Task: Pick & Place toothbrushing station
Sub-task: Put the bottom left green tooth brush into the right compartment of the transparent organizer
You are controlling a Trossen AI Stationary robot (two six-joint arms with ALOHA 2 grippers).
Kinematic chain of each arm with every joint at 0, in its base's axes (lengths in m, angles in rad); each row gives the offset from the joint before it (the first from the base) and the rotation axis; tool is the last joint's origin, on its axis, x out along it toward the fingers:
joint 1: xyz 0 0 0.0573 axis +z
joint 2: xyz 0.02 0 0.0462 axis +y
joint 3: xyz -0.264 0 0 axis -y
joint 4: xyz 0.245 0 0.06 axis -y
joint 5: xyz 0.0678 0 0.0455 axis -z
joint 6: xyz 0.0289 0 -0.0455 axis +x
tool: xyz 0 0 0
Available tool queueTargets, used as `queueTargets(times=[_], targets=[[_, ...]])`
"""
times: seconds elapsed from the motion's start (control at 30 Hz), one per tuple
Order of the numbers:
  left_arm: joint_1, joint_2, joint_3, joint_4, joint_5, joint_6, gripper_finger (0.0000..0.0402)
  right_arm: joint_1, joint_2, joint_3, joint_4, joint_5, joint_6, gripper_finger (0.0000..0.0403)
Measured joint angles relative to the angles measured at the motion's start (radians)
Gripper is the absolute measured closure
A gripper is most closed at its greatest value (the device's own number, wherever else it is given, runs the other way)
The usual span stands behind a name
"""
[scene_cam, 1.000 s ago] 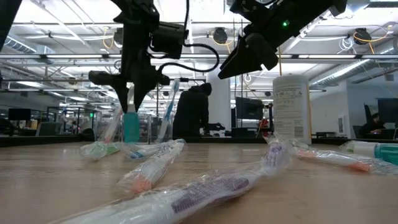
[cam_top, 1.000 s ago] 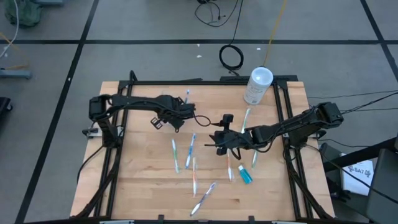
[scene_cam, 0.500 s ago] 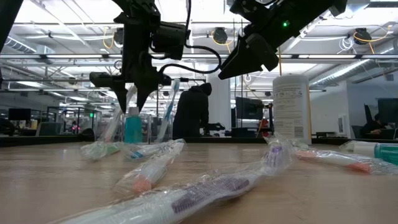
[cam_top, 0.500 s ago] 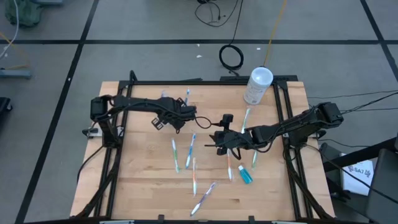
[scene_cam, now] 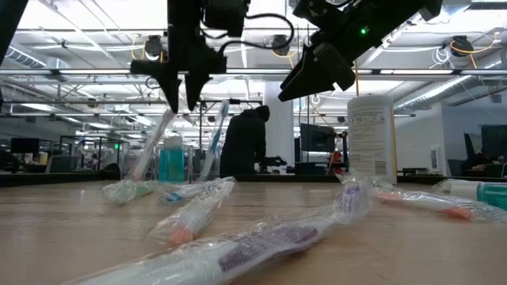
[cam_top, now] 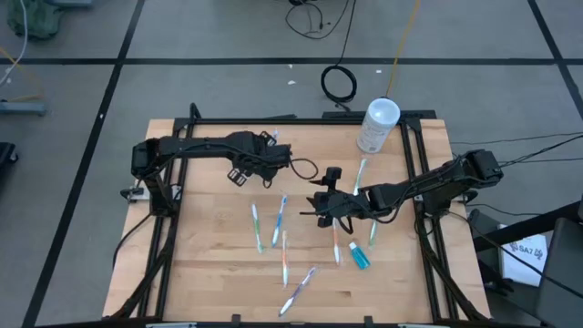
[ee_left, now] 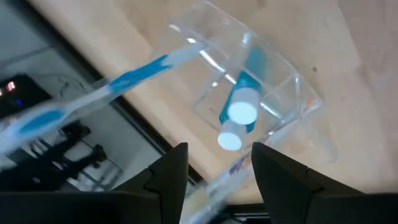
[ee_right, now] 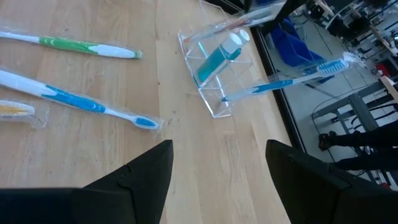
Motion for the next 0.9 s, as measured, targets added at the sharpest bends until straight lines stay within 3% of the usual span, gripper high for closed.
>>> queueTargets(times=[0.2,0.53,0.7,0.9], targets=[[0.008,-0.033,0.116,-0.094,0.019,-0.267,0.0218,0.000,0.000,0.000,-0.005,0.000,0.024,0.0154],[0.013,-0.244,0.122,-0.110,0.194,-0.904,0.0218,0.000,0.000,0.000,-0.051,0.000,0.052,0.0154],[-0.040,-0.336,0.089,-0.102,0.182,-1.194,0.0218,0.000,0.000,0.000,-0.050,0.000,0.081,0.0154],[-0.166,-0.377,-0.037,-0.044,0.053,-1.456,0.0218,0.000,0.000,0.000,-0.048,0.000,0.082,0.0154]])
